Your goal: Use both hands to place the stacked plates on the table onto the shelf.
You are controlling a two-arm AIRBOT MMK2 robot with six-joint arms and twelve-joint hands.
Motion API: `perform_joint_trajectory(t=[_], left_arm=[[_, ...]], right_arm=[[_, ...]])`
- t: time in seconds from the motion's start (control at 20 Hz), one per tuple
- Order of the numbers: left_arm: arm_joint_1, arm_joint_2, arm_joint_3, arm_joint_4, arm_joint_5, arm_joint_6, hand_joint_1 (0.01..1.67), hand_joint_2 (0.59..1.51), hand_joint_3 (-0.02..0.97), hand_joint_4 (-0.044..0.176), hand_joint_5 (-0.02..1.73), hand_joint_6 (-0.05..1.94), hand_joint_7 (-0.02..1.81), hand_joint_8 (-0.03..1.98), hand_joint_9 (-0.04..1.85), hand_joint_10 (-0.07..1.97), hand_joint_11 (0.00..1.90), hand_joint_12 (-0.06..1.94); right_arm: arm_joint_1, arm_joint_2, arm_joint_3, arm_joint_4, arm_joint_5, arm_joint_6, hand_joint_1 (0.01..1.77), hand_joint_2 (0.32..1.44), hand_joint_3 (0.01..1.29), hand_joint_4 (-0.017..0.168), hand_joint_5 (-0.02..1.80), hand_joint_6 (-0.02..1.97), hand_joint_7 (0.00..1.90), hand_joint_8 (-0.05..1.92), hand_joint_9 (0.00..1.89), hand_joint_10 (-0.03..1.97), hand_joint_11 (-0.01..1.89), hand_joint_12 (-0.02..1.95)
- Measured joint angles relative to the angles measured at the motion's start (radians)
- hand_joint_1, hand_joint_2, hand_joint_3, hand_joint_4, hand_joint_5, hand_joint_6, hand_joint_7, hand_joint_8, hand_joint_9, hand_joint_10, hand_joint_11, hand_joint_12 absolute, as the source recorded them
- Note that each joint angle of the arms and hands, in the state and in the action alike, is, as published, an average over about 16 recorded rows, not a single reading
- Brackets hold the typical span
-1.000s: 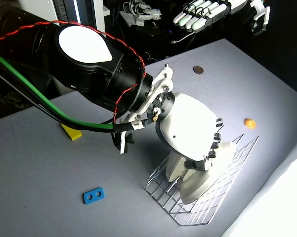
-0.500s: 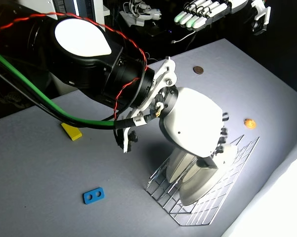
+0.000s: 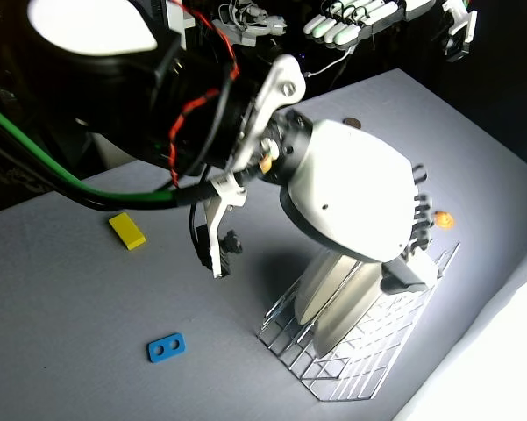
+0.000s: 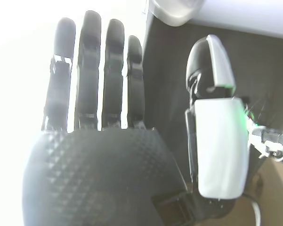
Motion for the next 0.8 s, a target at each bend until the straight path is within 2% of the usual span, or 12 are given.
perform_joint_trajectory(t=[0.2, 0.35, 0.45, 0.55, 0.65, 0.8], left_arm=[[0.0, 0.0, 0.002, 0.002, -0.001, 0.005, 0.02, 1.075, 0.019, 0.002, 0.03, 0.01, 0.03, 0.0, 0.03, 0.01, 0.01, 0.0], [0.0, 0.0, 0.005, 0.008, -0.002, 0.008, 0.03, 1.096, 0.018, 0.002, 0.09, 0.03, 0.11, 0.04, 0.1, 0.08, 0.02, 0.19], [0.0, 0.0, 0.007, 0.012, -0.004, 0.01, 0.05, 1.112, 0.017, 0.002, 0.16, 0.15, 0.2, 0.19, 0.17, 0.28, 0.08, 0.42], [0.0, 0.0, 0.011, 0.017, -0.006, 0.012, 0.07, 1.129, 0.016, 0.002, 0.28, 0.38, 0.35, 0.42, 0.31, 0.51, 0.22, 0.66], [0.0, -0.001, 0.015, 0.023, -0.008, 0.013, 0.1, 1.146, 0.014, 0.002, 0.47, 0.61, 0.55, 0.65, 0.52, 0.75, 0.42, 0.9], [0.0, -0.001, 0.019, 0.028, -0.01, 0.015, 0.13, 1.167, 0.013, 0.002, 0.62, 0.8, 0.72, 0.85, 0.68, 0.96, 0.57, 1.14]], right_arm=[[0.011, 0.067, -0.053, 0.014, 0.017, -0.04, 0.74, 1.05, 0.01, 0.0, 0.69, 0.04, 0.85, 0.02, 0.79, 0.15, 0.4, 1.17], [0.011, 0.123, -0.094, 0.03, 0.034, -0.054, 0.68, 1.05, 0.01, 0.0, 0.76, 0.04, 0.91, 0.04, 0.85, 0.19, 0.47, 1.16], [0.008, 0.16, -0.119, 0.045, 0.046, -0.058, 0.64, 1.05, 0.01, 0.0, 0.8, 0.11, 0.95, 0.12, 0.89, 0.28, 0.55, 1.21], [0.004, 0.195, -0.143, 0.061, 0.059, -0.062, 0.58, 1.05, 0.01, 0.0, 0.85, 0.3, 1.0, 0.31, 0.95, 0.48, 0.65, 1.3], [-0.003, 0.229, -0.165, 0.08, 0.075, -0.074, 0.54, 1.06, 0.01, 0.001, 0.92, 0.53, 1.05, 0.54, 1.02, 0.7, 0.79, 1.38], [-0.007, 0.26, -0.183, 0.097, 0.091, -0.082, 0.49, 1.06, 0.01, 0.0, 0.99, 0.69, 1.12, 0.71, 1.09, 0.87, 0.92, 1.43]])
